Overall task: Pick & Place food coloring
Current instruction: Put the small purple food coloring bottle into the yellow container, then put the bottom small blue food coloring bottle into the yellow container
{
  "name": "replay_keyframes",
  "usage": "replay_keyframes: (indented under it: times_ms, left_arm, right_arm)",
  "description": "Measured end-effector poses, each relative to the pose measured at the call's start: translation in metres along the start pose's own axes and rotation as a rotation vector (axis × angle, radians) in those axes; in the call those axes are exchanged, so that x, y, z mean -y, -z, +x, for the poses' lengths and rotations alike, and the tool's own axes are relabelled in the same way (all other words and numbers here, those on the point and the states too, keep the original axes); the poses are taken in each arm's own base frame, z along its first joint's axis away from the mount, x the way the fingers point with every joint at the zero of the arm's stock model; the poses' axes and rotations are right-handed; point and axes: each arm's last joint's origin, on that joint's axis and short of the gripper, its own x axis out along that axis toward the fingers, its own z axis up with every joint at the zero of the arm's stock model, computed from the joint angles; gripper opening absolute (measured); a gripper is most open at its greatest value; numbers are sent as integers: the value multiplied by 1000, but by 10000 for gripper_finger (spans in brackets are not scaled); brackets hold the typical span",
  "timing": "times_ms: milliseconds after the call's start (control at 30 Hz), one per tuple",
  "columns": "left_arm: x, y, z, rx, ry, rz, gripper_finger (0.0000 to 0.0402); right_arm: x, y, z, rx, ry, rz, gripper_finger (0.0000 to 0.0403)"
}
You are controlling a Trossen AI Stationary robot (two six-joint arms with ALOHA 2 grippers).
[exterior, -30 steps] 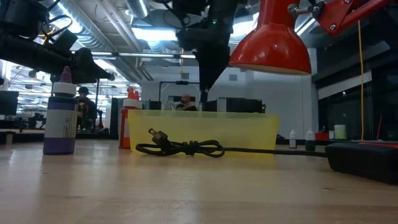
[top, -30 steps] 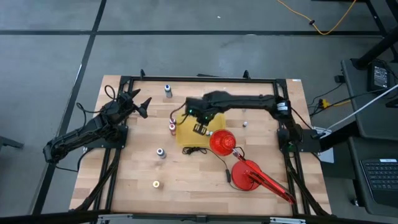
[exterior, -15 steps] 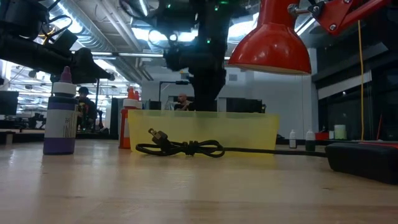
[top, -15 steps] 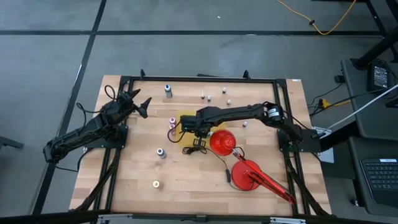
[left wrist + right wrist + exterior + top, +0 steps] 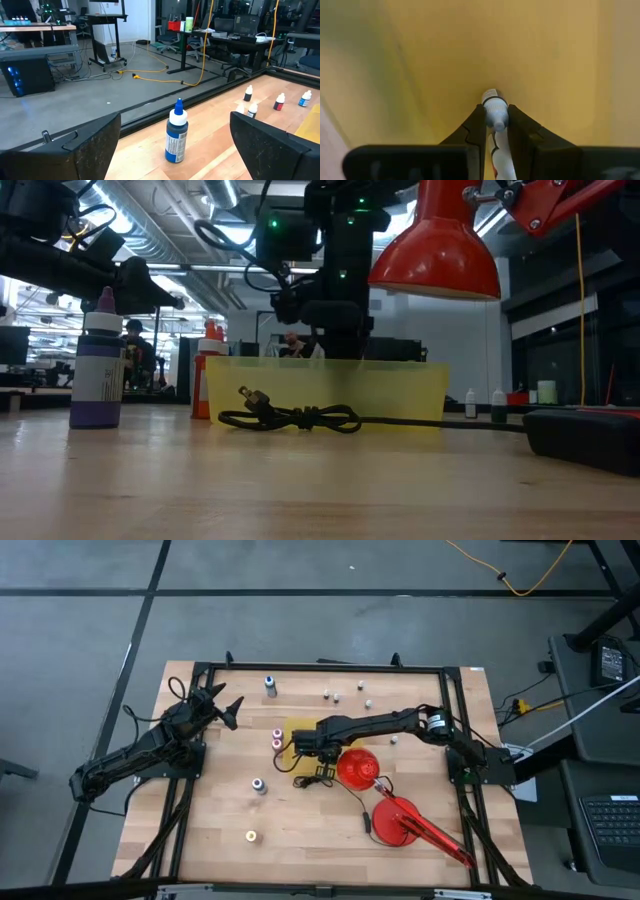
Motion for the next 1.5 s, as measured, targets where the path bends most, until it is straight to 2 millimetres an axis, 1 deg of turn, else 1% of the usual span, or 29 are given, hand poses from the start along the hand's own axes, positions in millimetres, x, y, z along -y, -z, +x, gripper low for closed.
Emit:
replay_keyframes:
  times_ms: [133,300,400,600,700,900,1000,1167,1233,1400,1500]
  left_arm:
    - [0,0,0,0,0,0,365]
    - [0,0,0,0,0,0,364]
    - [0,0,0,0,0,0,365]
    - [0,0,0,0,0,0,363]
    - [0,0,0,0,0,0,364]
    - [0,0,0,0,0,0,363]
    - [0,0,0,0,0,0,364]
    - [0,0,0,0,0,0,365]
    - [0,0,0,0,0,0,364]
    - [0,0,0,3,0,-1,364]
    - [0,0,0,3,0,-1,365]
  right_arm:
    - [0,0,0,-5,0,-2,73]
    - [-1,2,0,-29,-49,-3,108]
    - [-1,2,0,-29,-49,0,124]
    - [0,2,0,-29,-49,-1,142]
    - [0,0,-4,-22,-50,-1,149]
    - [6,-3,-20,17,-56,11,172]
    - [11,-2,-27,20,-55,19,186]
    - [23,-1,-44,63,-53,41,210]
    - [30,0,-53,89,-48,57,219]
    - [54,3,-78,164,34,118,242]
    - [70,8,-94,196,61,214,261]
